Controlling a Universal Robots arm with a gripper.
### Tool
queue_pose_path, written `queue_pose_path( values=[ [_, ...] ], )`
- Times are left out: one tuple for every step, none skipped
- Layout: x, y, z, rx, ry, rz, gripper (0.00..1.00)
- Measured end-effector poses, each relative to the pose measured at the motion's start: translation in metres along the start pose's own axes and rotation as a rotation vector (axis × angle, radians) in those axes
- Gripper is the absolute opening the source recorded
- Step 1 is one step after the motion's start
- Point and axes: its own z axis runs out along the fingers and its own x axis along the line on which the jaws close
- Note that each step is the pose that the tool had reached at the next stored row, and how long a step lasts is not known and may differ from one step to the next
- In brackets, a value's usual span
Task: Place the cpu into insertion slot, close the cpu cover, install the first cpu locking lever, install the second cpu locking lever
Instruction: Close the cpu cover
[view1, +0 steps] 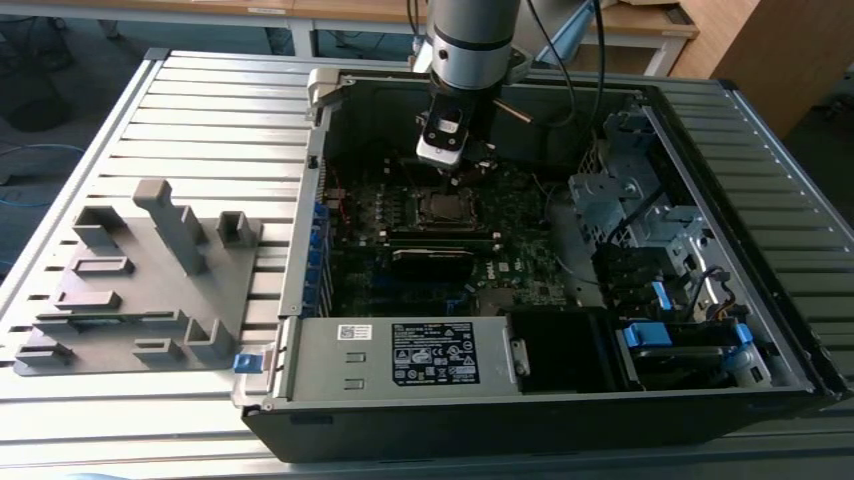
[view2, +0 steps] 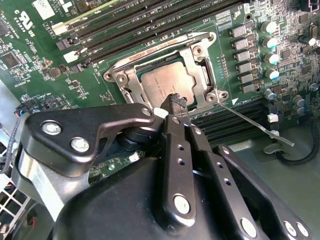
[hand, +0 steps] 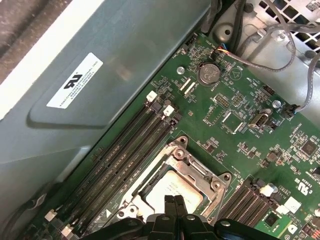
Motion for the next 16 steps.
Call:
queue_pose_path(
  values=[
    [0.0, 0.0, 0.0, 0.0, 0.0, 0.0, 0.11],
    [0.0, 0.0, 0.0, 0.0, 0.0, 0.0, 0.11],
    [0.0, 0.0, 0.0, 0.0, 0.0, 0.0, 0.11],
    [0.0, 0.0, 0.0, 0.0, 0.0, 0.0, 0.11],
    [0.0, 0.0, 0.0, 0.0, 0.0, 0.0, 0.11],
    [0.0, 0.0, 0.0, 0.0, 0.0001, -0.001, 0.11],
    [0.0, 0.0, 0.0, 0.0, 0.0002, -0.005, 0.11],
    [0.0, 0.0, 0.0, 0.0, 0.0005, -0.011, 0.11],
    [0.0, 0.0, 0.0, 0.0, 0.0008, -0.02, 0.11],
    [0.0, 0.0, 0.0, 0.0001, 0.0012, -0.03, 0.11],
    [0.0, 0.0, 0.0, 0.0001, 0.0017, -0.042, 0.11],
    [0.0, 0.0, 0.0, 0.0001, 0.0021, -0.054, 0.11],
    [0.0, 0.0, 0.0, 0.0002, 0.0026, -0.066, 0.11],
    [0.0, 0.0, 0.0, 0.0002, 0.0031, -0.079, 0.11],
    [0.0, 0.0, 0.0, 0.0002, 0.0036, -0.091, 0.11],
    [0.0, 0.0, 0.0, 0.0003, 0.0041, -0.104, 0.11]
  ],
)
